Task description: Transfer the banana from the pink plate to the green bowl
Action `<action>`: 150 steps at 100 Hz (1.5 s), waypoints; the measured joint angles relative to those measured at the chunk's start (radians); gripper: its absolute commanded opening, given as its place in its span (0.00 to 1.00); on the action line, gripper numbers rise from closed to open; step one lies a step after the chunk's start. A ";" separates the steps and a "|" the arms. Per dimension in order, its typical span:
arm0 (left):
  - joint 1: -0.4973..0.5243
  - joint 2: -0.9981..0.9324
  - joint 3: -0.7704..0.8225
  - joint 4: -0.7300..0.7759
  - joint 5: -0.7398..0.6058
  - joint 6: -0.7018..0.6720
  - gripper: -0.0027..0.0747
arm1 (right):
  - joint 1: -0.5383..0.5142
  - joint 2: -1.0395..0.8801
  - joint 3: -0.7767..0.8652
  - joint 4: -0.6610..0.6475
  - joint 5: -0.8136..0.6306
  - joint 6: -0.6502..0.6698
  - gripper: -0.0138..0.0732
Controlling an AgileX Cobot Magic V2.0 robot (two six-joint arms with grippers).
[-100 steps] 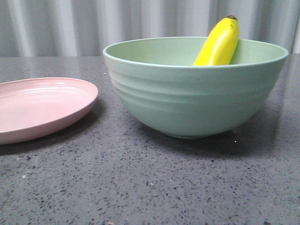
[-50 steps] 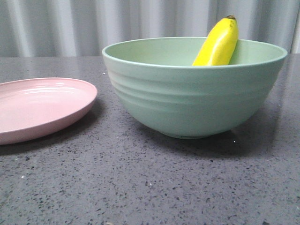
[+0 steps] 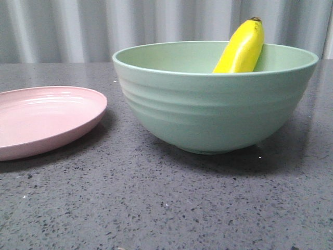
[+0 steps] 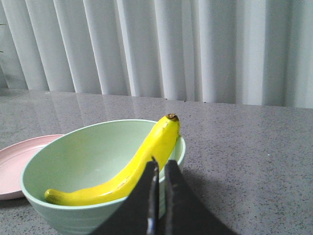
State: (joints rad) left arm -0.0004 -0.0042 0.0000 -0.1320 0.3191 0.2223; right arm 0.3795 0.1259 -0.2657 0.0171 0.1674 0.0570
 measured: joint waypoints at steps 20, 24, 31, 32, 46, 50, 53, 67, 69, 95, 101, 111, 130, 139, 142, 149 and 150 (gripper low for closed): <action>0.000 0.000 0.000 0.002 0.000 0.000 0.01 | 0.000 0.000 0.000 0.000 0.000 0.000 0.09; 0.000 0.000 0.000 0.002 0.000 0.000 0.01 | 0.000 0.000 0.000 0.000 0.000 0.000 0.09; 0.000 0.000 0.000 0.002 0.000 0.000 0.01 | 0.000 0.000 0.000 0.000 0.000 0.000 0.09; 0.000 0.000 0.000 0.002 0.000 0.000 0.01 | 0.000 0.000 0.000 0.000 0.000 0.000 0.09; 0.000 0.000 0.000 0.002 0.000 0.000 0.01 | 0.000 0.000 0.000 0.000 0.000 0.000 0.09; 0.000 0.000 0.000 0.002 0.000 0.000 0.01 | 0.000 0.000 0.000 0.000 0.000 0.000 0.09; 0.000 0.000 0.000 0.002 0.000 0.000 0.01 | 0.000 0.000 0.000 0.000 0.000 0.000 0.09; 0.000 0.000 0.000 0.002 0.000 0.000 0.01 | 0.000 0.000 0.000 -0.001 0.000 0.000 0.09; 0.000 0.000 0.000 0.002 0.000 0.000 0.01 | 0.000 0.000 0.000 -0.002 0.000 0.000 0.09; 0.000 0.000 0.000 0.002 0.000 0.000 0.01 | -0.072 -0.002 0.073 -0.005 -0.124 0.000 0.09; 0.000 0.000 0.000 0.002 0.000 0.000 0.01 | -0.122 -0.002 0.126 -0.005 -0.208 0.000 0.09; 0.000 0.000 0.000 0.002 0.000 0.000 0.01 | -0.229 -0.006 0.222 -0.005 -0.330 0.000 0.09; 0.000 0.000 0.000 0.002 0.000 0.000 0.01 | -0.352 -0.046 0.277 -0.029 -0.335 0.000 0.09; 0.000 0.000 0.000 0.003 0.000 0.000 0.01 | -0.375 -0.078 0.277 -0.063 -0.266 0.000 0.09; 0.000 0.000 0.000 0.003 0.000 0.000 0.01 | -0.381 -0.094 0.277 -0.068 -0.234 0.000 0.09; 0.000 0.000 0.000 0.003 0.000 0.000 0.01 | -0.388 -0.124 0.277 -0.080 -0.148 0.000 0.09; 0.000 0.000 0.000 0.003 0.000 0.000 0.01 | -0.388 -0.126 0.277 -0.079 -0.131 0.000 0.09</action>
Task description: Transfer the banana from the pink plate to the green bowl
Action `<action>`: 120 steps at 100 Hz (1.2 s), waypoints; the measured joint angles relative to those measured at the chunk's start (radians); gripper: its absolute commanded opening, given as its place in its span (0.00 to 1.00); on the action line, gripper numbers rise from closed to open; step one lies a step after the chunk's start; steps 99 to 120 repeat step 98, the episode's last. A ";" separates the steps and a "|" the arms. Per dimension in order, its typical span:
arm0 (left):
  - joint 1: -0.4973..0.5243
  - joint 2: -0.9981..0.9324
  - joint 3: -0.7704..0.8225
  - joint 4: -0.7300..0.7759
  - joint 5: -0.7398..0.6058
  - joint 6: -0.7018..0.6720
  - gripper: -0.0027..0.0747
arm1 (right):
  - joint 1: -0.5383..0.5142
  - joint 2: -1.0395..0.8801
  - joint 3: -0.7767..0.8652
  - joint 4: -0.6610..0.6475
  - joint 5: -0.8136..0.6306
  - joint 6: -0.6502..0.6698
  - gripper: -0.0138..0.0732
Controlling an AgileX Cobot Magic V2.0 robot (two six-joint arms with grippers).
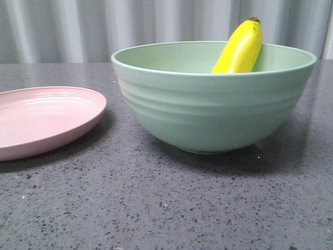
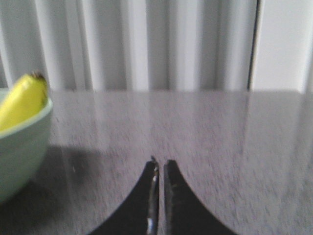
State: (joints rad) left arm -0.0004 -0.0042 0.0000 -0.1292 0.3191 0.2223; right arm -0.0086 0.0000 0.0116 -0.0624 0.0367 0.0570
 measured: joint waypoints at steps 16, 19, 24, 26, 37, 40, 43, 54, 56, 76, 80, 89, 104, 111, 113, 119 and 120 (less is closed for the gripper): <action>0.000 0.000 0.000 0.000 0.000 0.000 0.01 | -0.004 -0.010 0.000 -0.006 0.207 0.000 0.09; 0.000 0.000 0.000 0.000 0.000 0.000 0.01 | -0.004 -0.010 0.000 -0.006 0.237 0.000 0.09; 0.000 0.000 0.000 0.000 0.000 0.000 0.01 | -0.006 -0.010 0.000 -0.006 0.281 0.000 0.09; 0.002 0.000 0.000 0.000 0.000 0.000 0.01 | -0.008 -0.010 0.000 -0.006 0.287 0.000 0.09; 0.002 0.000 0.000 0.000 0.000 0.000 0.01 | -0.008 -0.010 0.000 -0.006 0.289 0.000 0.09; 0.002 0.000 0.000 0.000 0.000 0.000 0.01 | -0.008 -0.010 -0.002 -0.006 0.289 0.000 0.09; 0.002 0.000 0.000 0.000 0.000 0.000 0.01 | -0.008 -0.010 -0.002 -0.006 0.289 0.000 0.09; 0.002 0.000 0.000 0.000 0.000 0.000 0.01 | -0.008 -0.010 -0.002 -0.006 0.289 0.000 0.09; 0.002 0.000 0.000 0.000 0.000 0.000 0.01 | -0.008 -0.010 -0.002 -0.006 0.289 0.000 0.09; 0.002 0.000 0.000 0.000 0.000 0.000 0.01 | -0.008 -0.010 -0.002 -0.006 0.289 0.000 0.09; 0.002 0.000 0.000 0.000 0.000 0.000 0.01 | -0.008 -0.010 -0.002 -0.006 0.289 0.000 0.09; 0.002 0.000 0.000 0.000 0.000 0.000 0.01 | -0.008 -0.010 -0.002 -0.006 0.289 0.000 0.09; 0.002 0.000 0.000 0.000 0.000 0.000 0.01 | -0.008 -0.010 -0.002 -0.006 0.289 0.000 0.09; 0.002 0.000 0.000 0.000 0.000 0.000 0.01 | -0.008 -0.010 -0.002 -0.006 0.289 0.000 0.09; 0.002 0.000 0.000 0.000 0.000 0.000 0.01 | -0.008 -0.010 -0.002 -0.006 0.289 0.000 0.09; 0.002 0.000 0.000 0.000 0.000 0.000 0.01 | -0.008 -0.010 -0.002 -0.006 0.289 0.000 0.09; 0.002 0.000 0.000 0.000 0.000 0.000 0.01 | -0.008 -0.010 -0.002 -0.006 0.289 0.000 0.09</action>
